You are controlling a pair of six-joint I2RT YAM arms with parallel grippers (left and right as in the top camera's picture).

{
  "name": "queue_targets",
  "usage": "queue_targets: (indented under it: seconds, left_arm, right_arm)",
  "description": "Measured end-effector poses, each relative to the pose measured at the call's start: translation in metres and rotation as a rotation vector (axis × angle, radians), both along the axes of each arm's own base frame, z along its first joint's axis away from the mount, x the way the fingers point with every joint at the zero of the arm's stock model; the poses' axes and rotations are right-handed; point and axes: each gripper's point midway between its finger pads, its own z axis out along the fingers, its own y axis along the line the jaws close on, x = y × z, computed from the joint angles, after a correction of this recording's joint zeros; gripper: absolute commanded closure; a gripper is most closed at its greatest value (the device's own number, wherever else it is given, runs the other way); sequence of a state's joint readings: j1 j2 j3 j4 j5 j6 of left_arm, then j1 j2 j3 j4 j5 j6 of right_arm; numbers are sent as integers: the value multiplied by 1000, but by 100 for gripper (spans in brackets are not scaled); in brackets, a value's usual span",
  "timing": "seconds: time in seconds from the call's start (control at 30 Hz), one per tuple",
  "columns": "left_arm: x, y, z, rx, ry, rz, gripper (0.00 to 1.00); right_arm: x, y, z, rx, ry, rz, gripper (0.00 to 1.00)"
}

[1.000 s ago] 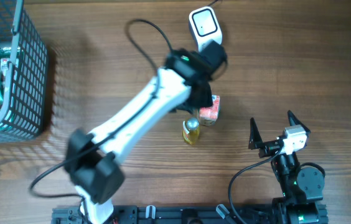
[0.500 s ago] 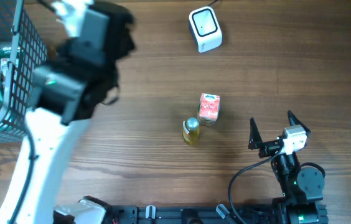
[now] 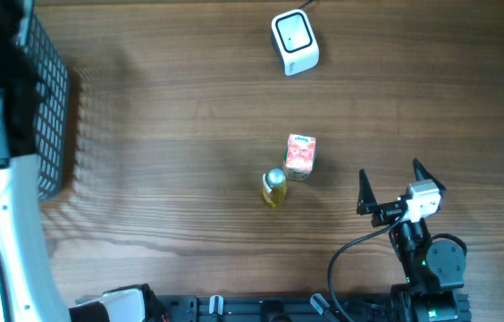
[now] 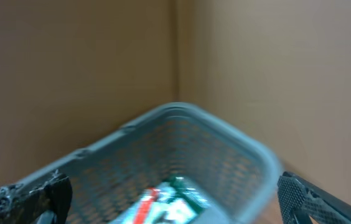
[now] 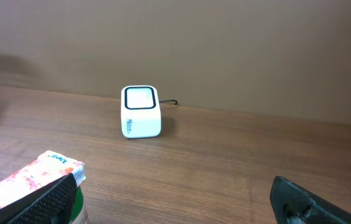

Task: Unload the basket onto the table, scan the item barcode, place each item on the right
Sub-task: 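Move the left gripper back into the basket over the packs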

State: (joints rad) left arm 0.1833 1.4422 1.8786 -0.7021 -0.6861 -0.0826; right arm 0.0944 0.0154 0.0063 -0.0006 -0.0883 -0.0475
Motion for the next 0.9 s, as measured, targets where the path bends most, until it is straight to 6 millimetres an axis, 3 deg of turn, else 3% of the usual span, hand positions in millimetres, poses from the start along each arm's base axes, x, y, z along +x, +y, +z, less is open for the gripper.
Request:
queue_targets:
  seconds: [0.17,0.33,0.43,0.63,0.9]
  left_arm:
    - [-14,58,-22,-42,68,58,2]
    - [-16,108,-62,-125,149,76,1]
    - [-15,136,-96,-179,228,63,0]
    - [-1,168,-160,-264,367,-16,1]
    - [26,181,-255,-360,558,-146,2]
  right_arm:
    - [0,0,0,0,0,0,0]
    - [0,0,0,0,0,0,0]
    - [0,0,0,0,0,0,0]
    - [0,0,0,0,0,0,0]
    - [0,0,0,0,0,0,0]
